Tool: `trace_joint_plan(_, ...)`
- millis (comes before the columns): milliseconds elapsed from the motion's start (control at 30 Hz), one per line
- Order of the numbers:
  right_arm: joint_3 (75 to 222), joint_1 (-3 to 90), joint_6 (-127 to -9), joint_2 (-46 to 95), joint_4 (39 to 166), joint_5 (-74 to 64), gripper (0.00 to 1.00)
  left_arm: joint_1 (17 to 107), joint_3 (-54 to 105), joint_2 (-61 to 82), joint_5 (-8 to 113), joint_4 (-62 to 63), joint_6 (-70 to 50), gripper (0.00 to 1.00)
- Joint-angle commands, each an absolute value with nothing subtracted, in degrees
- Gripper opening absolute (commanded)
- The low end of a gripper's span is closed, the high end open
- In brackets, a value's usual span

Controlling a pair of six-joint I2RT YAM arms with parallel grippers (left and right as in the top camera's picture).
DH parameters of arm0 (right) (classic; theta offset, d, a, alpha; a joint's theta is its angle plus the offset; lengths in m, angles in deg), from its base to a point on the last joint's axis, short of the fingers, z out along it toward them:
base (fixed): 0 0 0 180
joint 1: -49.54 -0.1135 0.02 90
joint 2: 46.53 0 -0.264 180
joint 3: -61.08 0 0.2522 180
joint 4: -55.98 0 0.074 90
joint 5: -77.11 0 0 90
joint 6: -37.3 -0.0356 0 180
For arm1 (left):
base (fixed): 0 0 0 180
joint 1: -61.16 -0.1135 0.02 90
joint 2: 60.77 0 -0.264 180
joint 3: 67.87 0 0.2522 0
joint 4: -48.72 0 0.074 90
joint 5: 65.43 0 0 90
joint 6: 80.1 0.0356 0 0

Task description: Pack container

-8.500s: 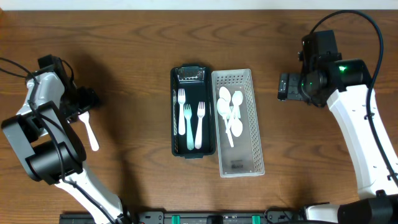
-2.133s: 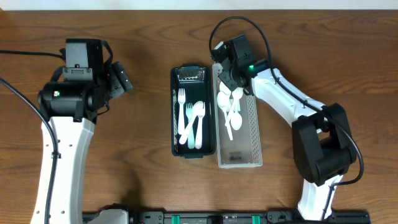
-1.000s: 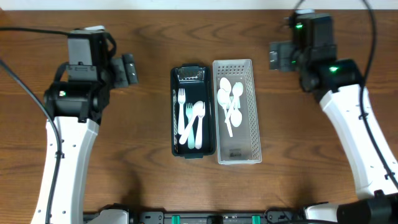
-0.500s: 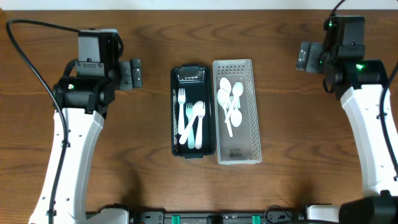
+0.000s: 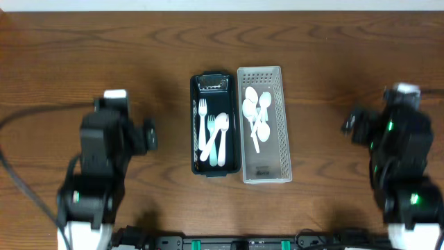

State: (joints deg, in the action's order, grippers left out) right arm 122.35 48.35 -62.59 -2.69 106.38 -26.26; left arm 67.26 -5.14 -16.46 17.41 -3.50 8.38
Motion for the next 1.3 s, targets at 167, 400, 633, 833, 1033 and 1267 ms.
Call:
trace_joint_plan(167,108.27,48.72,-63.40,-21.40,106.84,-25.08,0.99,67.35,-16.09,-36.63,14.49,-3.32,7.71,0.98)
trace_joint_plan(400,107.73,48.72,-63.38,-22.49,108.04,-24.66,0.99,67.35,-16.22,-38.27,14.46,-3.58,7.73,0.98)
trace_joint_plan(633,107.73,48.72,-63.38,-22.49,112.61,-24.66,0.99,67.35,-16.22,-37.94,14.46,-3.98,7.73,0.98)
trace_joint_plan(833,107.73,48.72,-63.38,-22.49,117.03,-24.66,0.99,67.35,-16.22,-37.94,14.46,-3.98,7.71,0.98)
trace_joint_plan(1033,107.71,48.61,-62.94,-27.87,121.42,-24.27,0.99,67.35,-16.22,-37.94,14.46,-3.98,7.71,0.98)
trace_joint_plan(1267,104.45,48.39,-62.72,-43.15,118.58,-22.41,0.99,67.35,-16.22,-37.94,14.46,-3.98,7.73,0.98)
